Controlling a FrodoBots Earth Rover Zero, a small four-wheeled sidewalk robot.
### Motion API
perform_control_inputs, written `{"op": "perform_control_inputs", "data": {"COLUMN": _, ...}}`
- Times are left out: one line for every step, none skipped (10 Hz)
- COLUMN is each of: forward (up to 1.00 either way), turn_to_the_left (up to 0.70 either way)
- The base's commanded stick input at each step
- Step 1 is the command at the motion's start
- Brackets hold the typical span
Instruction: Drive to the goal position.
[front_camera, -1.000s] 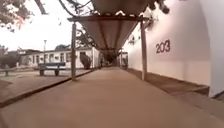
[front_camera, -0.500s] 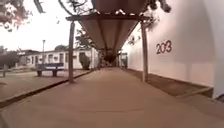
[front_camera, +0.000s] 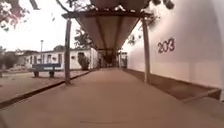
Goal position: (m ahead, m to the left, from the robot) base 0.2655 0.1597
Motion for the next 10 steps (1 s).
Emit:
{"op": "perform_control_inputs", "data": {"forward": 0.7, "turn_to_the_left": 0.0}}
{"op": "perform_control_inputs", "data": {"forward": 0.7, "turn_to_the_left": 0.0}}
{"op": "perform_control_inputs", "data": {"forward": 0.7, "turn_to_the_left": 0.0}}
{"op": "perform_control_inputs", "data": {"forward": 0.7, "turn_to_the_left": 0.0}}
{"op": "perform_control_inputs", "data": {"forward": 0.7, "turn_to_the_left": 0.0}}
{"op": "perform_control_inputs", "data": {"forward": 0.7, "turn_to_the_left": 0.0}}
{"op": "perform_control_inputs", "data": {"forward": 0.7, "turn_to_the_left": 0.0}}
{"op": "perform_control_inputs", "data": {"forward": 0.7, "turn_to_the_left": 0.0}}
{"op": "perform_control_inputs", "data": {"forward": 0.7, "turn_to_the_left": 0.0}}
{"op": "perform_control_inputs", "data": {"forward": 0.7, "turn_to_the_left": 0.0}}
